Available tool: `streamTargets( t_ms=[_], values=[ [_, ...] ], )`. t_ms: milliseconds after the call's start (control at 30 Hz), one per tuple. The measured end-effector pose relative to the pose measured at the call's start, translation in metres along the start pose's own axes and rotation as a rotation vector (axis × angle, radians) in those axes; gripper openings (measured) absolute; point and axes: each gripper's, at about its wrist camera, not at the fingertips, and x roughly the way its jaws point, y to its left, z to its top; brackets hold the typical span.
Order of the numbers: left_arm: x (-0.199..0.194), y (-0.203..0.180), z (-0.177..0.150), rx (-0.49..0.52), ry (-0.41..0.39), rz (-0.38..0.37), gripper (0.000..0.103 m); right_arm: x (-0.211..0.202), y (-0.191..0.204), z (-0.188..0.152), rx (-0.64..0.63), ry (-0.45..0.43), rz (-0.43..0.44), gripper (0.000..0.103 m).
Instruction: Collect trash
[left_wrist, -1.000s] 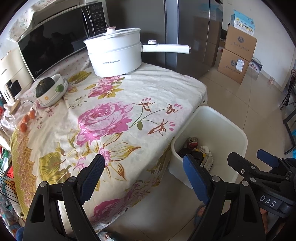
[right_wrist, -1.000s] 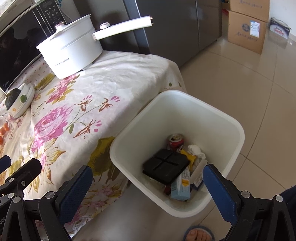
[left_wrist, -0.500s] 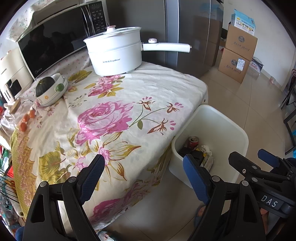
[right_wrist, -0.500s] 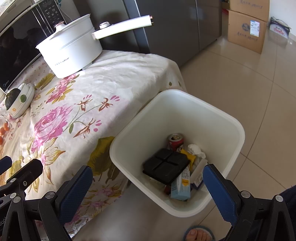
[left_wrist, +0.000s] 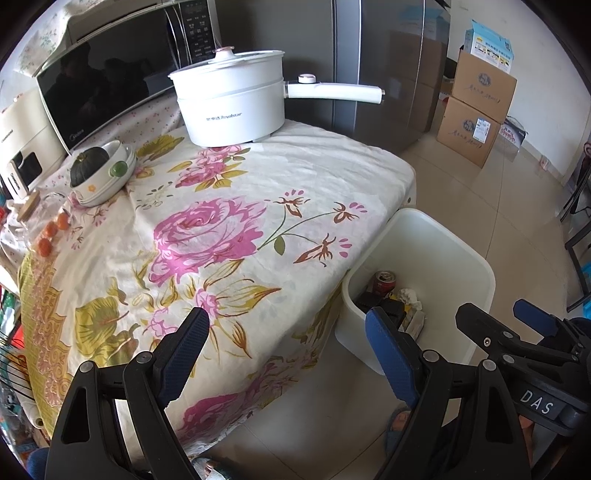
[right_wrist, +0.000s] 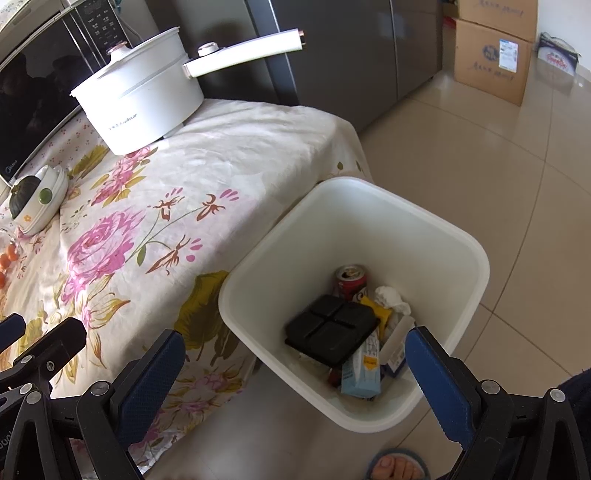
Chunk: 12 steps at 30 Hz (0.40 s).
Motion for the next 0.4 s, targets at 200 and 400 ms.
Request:
streamTargets(
  t_ms=[200, 400],
  values=[
    [-0.0013, -0.0002, -0.0006, 0.002, -0.011, 0.007, 0.088, 0.0010, -0.0002, -0.0010, 0.001, 0.001, 0.000, 0.099],
    [-0.0012, -0.0012, -0.0004, -0.002, -0.005, 0.004, 0.088, 0.0010, -0.0002, -0.0010, 0.002, 0.002, -0.001, 0.099]
  ],
)
